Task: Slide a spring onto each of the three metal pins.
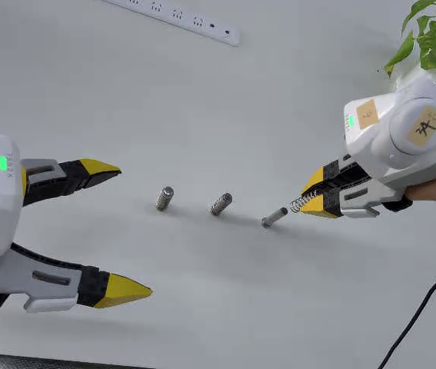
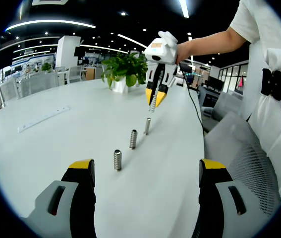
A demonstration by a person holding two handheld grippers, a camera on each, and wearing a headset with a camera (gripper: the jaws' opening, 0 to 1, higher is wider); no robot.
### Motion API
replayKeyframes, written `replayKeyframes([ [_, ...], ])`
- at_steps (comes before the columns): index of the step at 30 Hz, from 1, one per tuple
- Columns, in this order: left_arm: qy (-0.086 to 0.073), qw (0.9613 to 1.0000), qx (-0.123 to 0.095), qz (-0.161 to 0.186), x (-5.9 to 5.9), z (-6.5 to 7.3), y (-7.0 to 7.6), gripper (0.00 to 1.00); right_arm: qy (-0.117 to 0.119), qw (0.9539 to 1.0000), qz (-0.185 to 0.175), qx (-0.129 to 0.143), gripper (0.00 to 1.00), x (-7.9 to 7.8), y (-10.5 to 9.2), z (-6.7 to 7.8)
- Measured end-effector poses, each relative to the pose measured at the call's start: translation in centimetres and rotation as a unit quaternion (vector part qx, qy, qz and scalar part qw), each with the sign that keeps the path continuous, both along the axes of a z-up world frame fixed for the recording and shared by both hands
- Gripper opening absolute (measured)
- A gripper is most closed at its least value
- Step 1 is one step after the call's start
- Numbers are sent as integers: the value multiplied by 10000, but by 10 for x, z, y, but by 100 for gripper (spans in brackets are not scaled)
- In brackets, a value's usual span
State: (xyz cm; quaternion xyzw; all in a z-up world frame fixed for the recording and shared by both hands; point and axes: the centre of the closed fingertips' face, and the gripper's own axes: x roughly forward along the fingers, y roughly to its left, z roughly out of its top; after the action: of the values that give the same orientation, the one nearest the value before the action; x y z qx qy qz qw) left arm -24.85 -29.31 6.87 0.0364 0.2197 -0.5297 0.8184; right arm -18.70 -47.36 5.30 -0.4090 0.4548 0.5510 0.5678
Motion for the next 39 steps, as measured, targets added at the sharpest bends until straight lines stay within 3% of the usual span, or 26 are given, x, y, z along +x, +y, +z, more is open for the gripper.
replayKeyframes([
  [14,-3,9999,-131,110,3,2,2,87,54,9999,-74,-93,7,4,-1,-12],
  [39,47,9997,-220,67,3,3,-2,87,174,9997,-44,-152,7,2,1,-16],
])
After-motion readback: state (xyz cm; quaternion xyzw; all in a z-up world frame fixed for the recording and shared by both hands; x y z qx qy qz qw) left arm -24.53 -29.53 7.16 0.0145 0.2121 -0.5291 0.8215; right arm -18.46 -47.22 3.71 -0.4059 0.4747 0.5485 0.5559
